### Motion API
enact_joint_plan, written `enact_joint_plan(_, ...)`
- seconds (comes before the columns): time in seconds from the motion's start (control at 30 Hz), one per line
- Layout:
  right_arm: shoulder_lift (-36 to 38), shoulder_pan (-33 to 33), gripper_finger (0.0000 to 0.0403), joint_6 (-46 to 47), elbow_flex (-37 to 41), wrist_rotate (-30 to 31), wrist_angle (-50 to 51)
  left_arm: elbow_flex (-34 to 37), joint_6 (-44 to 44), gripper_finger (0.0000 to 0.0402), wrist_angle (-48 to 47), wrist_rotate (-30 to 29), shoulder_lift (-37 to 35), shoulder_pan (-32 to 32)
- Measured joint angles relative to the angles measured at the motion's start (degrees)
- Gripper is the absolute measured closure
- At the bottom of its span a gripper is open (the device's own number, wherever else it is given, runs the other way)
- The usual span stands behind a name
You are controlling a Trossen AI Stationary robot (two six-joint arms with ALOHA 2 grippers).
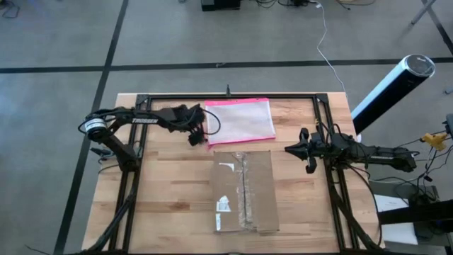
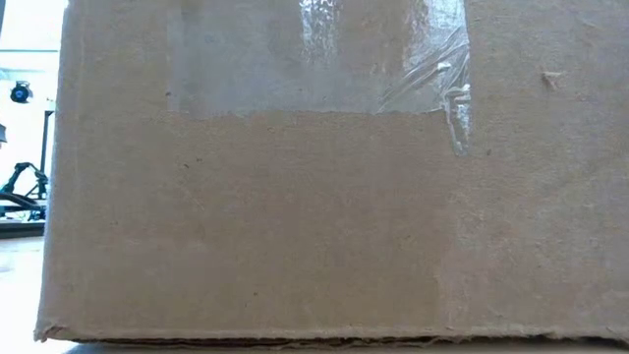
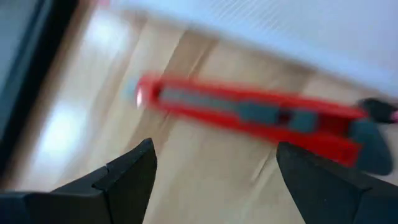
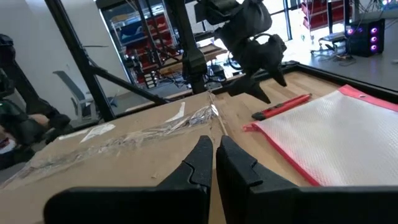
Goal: Unpack boxes
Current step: Open the cardboard box using the box cutter
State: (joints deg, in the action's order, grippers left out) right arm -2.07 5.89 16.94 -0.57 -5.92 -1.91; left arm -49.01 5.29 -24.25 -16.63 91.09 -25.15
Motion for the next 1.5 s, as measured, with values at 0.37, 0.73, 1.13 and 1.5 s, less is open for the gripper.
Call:
enact_joint_plan(0.37, 0.0, 0.0, 0.0401, 2.0, 0.0, 0.0, 0.0, 0.0, 34.6, 0.0088, 4.0, -2.4, 0.0, 2.7)
enact_joint_plan(0.73, 0.0, 0.0, 0.0401, 1.6, 0.0, 0.3, 0.2, 0.0, 44.4, 0.0088, -2.1, -1.9, 0.0, 2.7)
enact_joint_plan(1.13, 0.0, 0.0, 0.0401, 1.5, 0.0, 1.6, 0.2, -0.1, 51.8, 0.0088, 2.4, 0.1, 2.3, 2.7)
enact_joint_plan(1.5, 0.0, 0.0, 0.0401, 2.0, 0.0, 1.6, 0.1, -0.5, 43.8, 0.0088, 2.5, 4.2, 6.5, 2.5)
